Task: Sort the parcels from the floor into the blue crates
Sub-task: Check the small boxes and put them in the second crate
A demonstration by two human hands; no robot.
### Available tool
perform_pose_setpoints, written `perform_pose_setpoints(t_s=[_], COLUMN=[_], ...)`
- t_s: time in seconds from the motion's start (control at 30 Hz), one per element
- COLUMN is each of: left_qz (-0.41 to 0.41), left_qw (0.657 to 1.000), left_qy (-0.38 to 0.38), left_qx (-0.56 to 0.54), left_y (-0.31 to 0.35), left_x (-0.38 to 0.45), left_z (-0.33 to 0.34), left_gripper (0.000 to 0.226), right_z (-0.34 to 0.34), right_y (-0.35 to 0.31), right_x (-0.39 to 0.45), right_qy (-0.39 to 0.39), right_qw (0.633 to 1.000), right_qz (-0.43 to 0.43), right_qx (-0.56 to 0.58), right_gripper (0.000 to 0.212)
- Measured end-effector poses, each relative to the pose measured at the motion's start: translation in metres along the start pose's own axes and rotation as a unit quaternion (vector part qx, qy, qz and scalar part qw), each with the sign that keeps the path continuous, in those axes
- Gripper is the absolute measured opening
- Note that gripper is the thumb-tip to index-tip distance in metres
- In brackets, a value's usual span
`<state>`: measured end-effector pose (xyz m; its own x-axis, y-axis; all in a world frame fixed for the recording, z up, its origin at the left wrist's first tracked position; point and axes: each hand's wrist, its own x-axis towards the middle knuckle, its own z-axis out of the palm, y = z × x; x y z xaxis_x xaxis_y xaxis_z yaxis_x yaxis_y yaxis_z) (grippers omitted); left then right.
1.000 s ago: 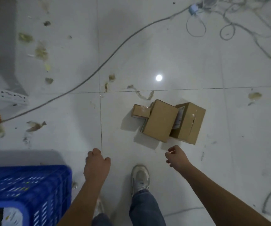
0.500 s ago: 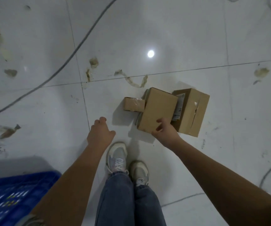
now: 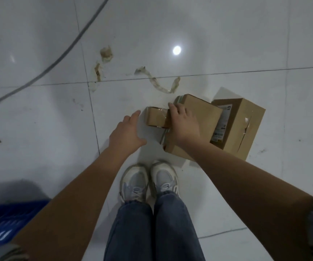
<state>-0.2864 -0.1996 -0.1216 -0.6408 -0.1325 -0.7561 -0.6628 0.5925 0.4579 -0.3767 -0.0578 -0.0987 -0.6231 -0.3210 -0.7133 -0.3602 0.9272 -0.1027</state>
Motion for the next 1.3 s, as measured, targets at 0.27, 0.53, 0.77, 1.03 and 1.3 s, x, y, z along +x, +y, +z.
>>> perform_pose_setpoints(t_s=[0.27, 0.53, 0.77, 1.03, 1.3], left_qz=[-0.025, -0.072, -0.117, -0.162, -0.136], left_qw=[0.990, 0.936, 0.883, 0.822, 0.747], left_qy=[0.042, -0.083, 0.037, 0.125, 0.155], left_qx=[-0.135, -0.333, -0.453, -0.531, -0.632], left_y=[-0.001, 0.050, 0.093, 0.057, -0.013], left_x=[-0.001, -0.059, -0.109, -0.179, -0.229], left_z=[0.007, -0.071, -0.092, -0.123, -0.134], left_gripper=[0.105, 0.051, 0.052, 0.081, 0.047], right_z=[-0.009, -0.083, -0.105, -0.109, -0.093], right_y=[-0.002, 0.013, -0.004, -0.042, -0.078], right_x=[0.006, -0.042, -0.086, -0.137, -0.160], right_qy=[0.073, -0.155, -0.160, -0.283, -0.249], right_qw=[0.971, 0.812, 0.755, 0.755, 0.774], right_qz=[0.006, 0.044, 0.048, -0.031, -0.017], right_qx=[0.226, 0.562, 0.634, 0.590, 0.582], right_gripper=[0.055, 0.044, 0.078, 0.070, 0.087])
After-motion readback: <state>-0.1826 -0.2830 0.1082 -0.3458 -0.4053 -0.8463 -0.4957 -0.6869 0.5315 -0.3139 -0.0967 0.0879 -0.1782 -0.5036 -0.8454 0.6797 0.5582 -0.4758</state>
